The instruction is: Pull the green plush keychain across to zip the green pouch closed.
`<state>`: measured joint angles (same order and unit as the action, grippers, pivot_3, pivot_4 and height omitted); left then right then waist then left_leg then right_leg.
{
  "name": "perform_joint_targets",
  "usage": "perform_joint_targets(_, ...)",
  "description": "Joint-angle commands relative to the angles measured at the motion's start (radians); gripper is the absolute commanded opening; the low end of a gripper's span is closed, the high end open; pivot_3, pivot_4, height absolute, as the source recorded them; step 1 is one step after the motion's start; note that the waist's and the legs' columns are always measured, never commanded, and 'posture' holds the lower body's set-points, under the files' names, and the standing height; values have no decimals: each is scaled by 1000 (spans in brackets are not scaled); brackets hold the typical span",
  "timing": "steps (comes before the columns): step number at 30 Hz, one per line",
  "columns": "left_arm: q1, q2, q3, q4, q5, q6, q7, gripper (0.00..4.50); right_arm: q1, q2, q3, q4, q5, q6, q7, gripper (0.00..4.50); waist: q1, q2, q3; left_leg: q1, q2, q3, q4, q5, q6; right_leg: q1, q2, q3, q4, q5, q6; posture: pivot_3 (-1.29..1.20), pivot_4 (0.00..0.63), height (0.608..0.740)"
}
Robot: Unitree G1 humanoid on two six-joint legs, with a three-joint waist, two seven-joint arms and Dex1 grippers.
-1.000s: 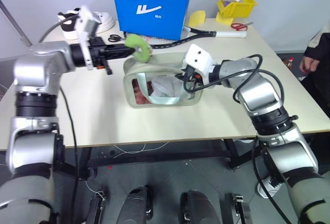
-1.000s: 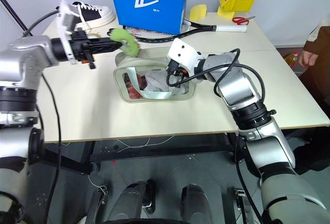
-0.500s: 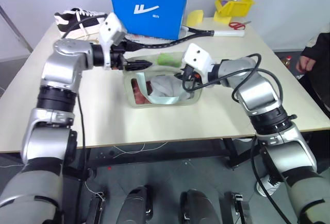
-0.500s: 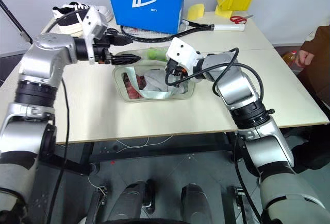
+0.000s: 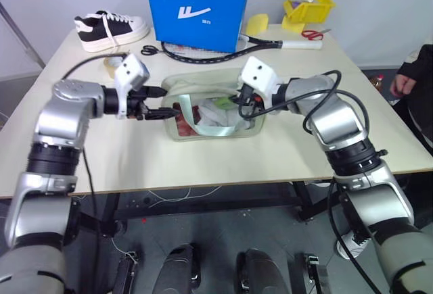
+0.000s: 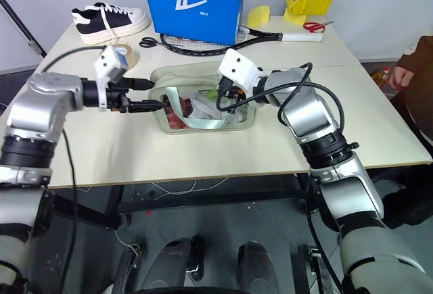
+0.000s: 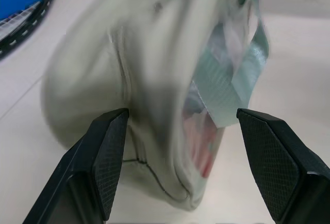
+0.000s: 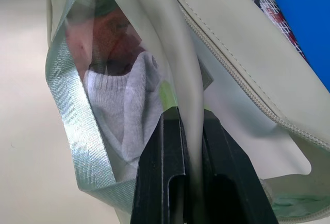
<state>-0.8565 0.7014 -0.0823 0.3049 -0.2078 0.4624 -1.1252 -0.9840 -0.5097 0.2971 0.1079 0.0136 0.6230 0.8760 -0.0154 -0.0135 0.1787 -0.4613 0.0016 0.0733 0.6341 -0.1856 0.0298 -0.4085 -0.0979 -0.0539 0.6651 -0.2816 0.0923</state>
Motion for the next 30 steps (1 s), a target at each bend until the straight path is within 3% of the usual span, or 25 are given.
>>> perform_joint_targets(1, -7, -35, 40, -8, -4, -30, 73, 3048, -33, 3, -22, -27, 4, -9, 2, 0, 1, 0, 0, 0, 0, 0, 0, 0, 0, 0, 0, 0, 0, 0, 0, 0, 150, 740)
perform_joint_targets(3, 1, -47, 45, -16, -17, -25, 78, 2285, -31, 2, -22, -34, 5, -3, 3, 0, 1, 0, 0, 0, 0, 0, 0, 0, 0, 0, 0, 0, 0, 0, 0, 0, 150, 740)
perform_joint_targets(7, 2, -41, 49, -33, -28, -10, 64, 239, -28, -2, -24, -49, 7, 11, 5, 0, 1, 0, 0, 0, 0, 0, 0, 0, 0, 0, 0, 0, 0, 0, 0, 0, 150, 740)
perform_joint_targets(8, -5, -39, 53, -29, -32, -8, 61, 106, -28, -2, -25, -51, 7, 15, 4, 0, 2, 0, 0, 0, 0, 0, 0, 0, 0, 0, 0, 0, 0, 0, 0, 0, 150, 740)
perform_joint_targets(14, -35, -16, 49, 41, -11, -39, 55, 106, -27, -14, -44, -101, 35, 76, 19, 0, 1, 0, 0, 0, 0, 0, 0, 0, 0, 0, 0, 0, 0, 0, 0, 0, 150, 740)
perform_joint_targets(17, -42, -15, 49, 75, -8, -62, 52, 0, -39, -53, -85, -167, 112, 177, 82, 1164, 2, 0, 0, 0, 0, 0, 0, 0, 0, 0, 0, 0, 0, 0, 0, 0, 150, 740)
perform_joint_targets(22, -34, -10, 47, 86, -25, -71, 16, 0, -93, -142, -127, -160, 169, 243, 138, 3702, 1, 0, 0, 0, 0, 0, 0, 0, 1, 0, 0, 0, 0, 0, 0, 0, 150, 740)
perform_joint_targets(26, -25, -3, 59, 70, -45, -69, -14, 0, -159, -186, -132, -7, 160, 179, 162, 3702, 0, 0, 0, 0, 0, 0, 0, -1, 1, 0, -1, 0, 0, 1, 0, 0, 150, 740)
perform_joint_targets(30, -26, 1, 58, 71, -45, -73, -34, 0, -217, -127, -104, 179, 119, 65, 128, 3702, -5, 0, 0, 0, 0, 1, -1, -1, 1, -1, -2, 0, -1, 1, -1, 0, 150, 740)
